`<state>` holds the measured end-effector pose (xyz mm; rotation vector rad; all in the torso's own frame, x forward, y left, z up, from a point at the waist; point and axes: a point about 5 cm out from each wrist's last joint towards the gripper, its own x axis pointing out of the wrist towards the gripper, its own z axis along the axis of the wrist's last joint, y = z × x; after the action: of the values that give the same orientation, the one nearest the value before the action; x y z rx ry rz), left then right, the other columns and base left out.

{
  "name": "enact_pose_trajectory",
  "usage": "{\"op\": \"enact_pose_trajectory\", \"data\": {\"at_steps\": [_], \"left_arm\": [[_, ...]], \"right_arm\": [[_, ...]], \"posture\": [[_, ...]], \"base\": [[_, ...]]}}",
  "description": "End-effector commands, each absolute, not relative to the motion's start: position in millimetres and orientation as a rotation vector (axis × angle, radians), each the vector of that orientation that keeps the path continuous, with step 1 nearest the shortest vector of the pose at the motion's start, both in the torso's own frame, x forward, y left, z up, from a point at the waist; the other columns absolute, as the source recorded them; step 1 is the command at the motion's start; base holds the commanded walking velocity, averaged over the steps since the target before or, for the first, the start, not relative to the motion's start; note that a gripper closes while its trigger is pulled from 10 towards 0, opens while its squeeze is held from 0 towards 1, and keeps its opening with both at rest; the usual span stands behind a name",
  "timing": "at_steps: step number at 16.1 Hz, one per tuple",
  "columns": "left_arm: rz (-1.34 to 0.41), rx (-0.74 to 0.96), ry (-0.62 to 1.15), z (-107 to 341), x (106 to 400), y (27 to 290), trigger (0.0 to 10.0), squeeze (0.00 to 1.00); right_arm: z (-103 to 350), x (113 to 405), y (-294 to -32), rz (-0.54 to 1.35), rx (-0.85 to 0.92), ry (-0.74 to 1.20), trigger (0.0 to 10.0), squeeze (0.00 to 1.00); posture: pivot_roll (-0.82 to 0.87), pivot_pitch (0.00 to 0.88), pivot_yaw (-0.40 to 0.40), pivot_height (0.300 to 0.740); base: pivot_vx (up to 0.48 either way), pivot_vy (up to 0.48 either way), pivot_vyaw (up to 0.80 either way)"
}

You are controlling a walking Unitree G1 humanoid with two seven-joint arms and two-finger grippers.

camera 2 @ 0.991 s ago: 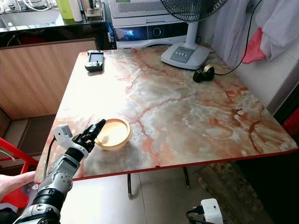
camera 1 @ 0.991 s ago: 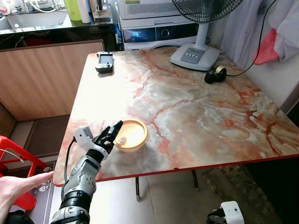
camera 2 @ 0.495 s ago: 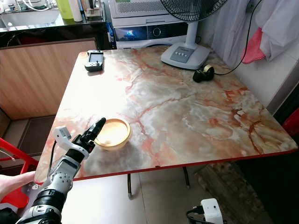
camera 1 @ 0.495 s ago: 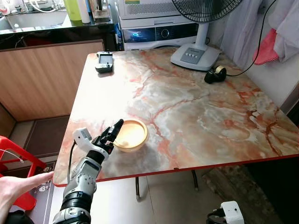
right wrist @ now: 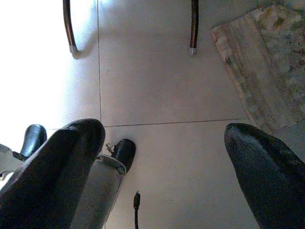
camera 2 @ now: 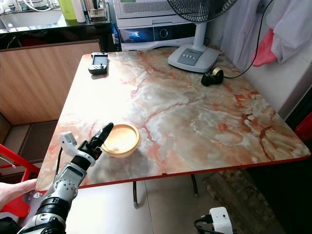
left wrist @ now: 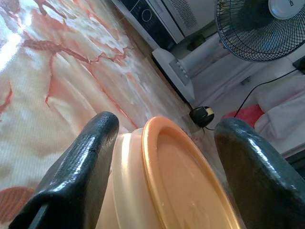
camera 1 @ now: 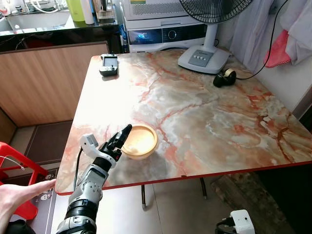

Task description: Restocking fridge

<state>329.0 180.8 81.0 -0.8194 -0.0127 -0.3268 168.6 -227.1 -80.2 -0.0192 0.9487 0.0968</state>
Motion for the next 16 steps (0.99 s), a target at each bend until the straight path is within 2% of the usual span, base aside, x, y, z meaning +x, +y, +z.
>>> {"op": "enact_pose_trajectory", "data": {"at_steps": [1, 16], "left_arm": [[-0.323, -0.841, -0.004, 79, 328, 183, 10.0, 0.0], [-0.306, -0.854, 0.06, 69, 332, 177, 10.0, 0.0]], "right_arm": [[-79, 169, -230, 0.097, -0.026, 0.947, 10.0, 0.0], [-80, 169, -229, 0.1, -0.027, 0.947, 10.0, 0.0]], "posture": [[0.0, 0.0, -0.02, 0.74], [0.0, 0.0, -0.022, 0.74]], "base": [[0.0, 0.0, 0.0], [0.0, 0.0, 0.0]]}}
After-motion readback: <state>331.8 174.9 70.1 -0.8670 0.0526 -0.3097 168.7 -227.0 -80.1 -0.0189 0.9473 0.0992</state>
